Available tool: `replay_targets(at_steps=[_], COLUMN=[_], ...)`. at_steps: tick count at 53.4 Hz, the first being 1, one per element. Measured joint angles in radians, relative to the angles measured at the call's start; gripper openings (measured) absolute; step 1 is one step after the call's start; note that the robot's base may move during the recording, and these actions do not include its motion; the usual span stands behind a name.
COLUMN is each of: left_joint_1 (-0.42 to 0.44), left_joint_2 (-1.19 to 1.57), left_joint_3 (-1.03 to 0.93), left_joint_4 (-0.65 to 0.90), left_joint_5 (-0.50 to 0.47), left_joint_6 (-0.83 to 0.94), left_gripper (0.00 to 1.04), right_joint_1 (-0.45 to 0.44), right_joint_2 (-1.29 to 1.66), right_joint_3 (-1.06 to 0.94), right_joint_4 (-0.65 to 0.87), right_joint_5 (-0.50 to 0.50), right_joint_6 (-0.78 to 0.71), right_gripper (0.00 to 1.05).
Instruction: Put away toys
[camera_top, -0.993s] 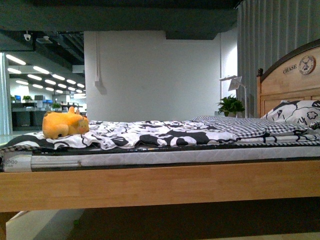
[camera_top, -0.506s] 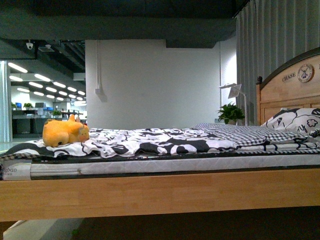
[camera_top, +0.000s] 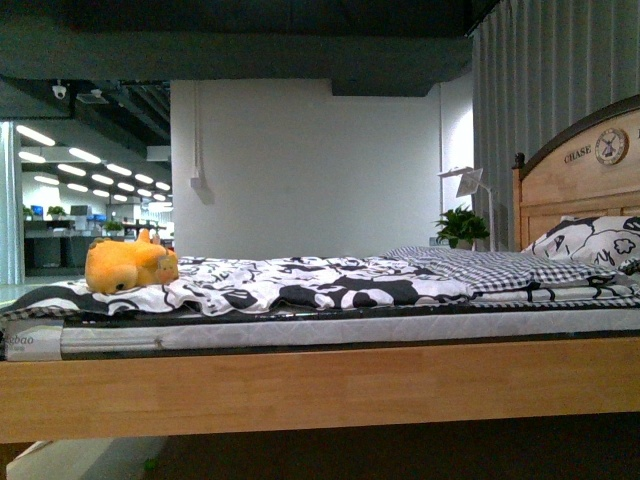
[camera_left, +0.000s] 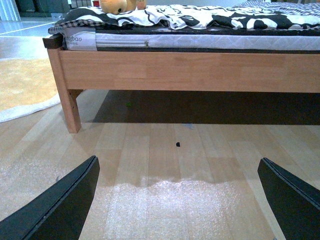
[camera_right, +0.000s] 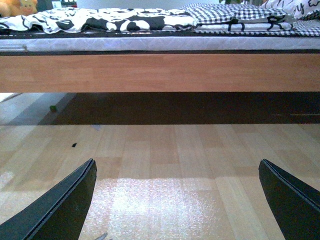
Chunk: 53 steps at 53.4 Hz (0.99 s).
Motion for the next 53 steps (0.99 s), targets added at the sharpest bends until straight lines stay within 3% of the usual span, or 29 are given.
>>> replay_targets(at_steps=[53], left_joint_1=[0.000], left_joint_2=[0.000], left_joint_3=[0.000], left_joint_4=[0.000], left_joint_5=[0.000], left_joint_6=[0.000], left_gripper=[0.98], right_joint_1=[0.000], right_joint_2=[0.000], right_joint_3=[0.000], right_joint_4=[0.000], right_joint_5=[0.000], right_joint_6=[0.000], right_gripper=[0.98])
